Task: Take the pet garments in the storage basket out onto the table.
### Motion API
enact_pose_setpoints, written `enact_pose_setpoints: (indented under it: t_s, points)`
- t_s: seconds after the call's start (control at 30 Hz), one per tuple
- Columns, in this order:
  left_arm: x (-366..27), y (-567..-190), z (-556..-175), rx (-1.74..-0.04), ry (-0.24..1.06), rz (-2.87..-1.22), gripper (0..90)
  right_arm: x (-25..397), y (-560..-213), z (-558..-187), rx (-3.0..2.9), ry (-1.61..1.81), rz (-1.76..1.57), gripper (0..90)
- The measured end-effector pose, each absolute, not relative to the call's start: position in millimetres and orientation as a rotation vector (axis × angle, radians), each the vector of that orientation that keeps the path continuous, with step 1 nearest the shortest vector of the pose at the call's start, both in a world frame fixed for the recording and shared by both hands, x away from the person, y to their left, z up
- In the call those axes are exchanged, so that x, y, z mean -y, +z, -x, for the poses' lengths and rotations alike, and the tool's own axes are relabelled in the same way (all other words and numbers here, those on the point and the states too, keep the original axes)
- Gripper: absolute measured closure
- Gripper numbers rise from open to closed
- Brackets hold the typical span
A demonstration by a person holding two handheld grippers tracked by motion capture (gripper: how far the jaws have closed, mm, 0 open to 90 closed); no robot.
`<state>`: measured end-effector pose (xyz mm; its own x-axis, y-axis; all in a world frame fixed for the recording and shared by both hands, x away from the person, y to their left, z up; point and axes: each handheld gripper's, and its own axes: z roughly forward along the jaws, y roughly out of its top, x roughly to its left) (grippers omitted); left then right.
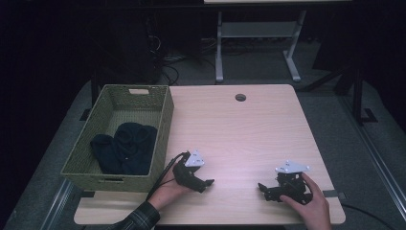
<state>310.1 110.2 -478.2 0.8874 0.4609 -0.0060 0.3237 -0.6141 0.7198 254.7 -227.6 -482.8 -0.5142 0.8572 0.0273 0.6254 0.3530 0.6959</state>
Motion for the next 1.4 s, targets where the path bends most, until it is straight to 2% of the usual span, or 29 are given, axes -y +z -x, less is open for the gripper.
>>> enact_pose_setpoints:
  t_s: [0.6,1.4]
  points:
    - [-112.7,-473.3,-314.1,-0.575,0.235,-2.330,13.2,227.6,-482.8,-254.6,-2.282,0.946,-1.310,0.0]
    - [-113.7,-454.7,-318.4,-0.591,0.247,-2.297,13.5,227.8,-482.9,-254.6,-2.283,0.947,-1.306,0.0]
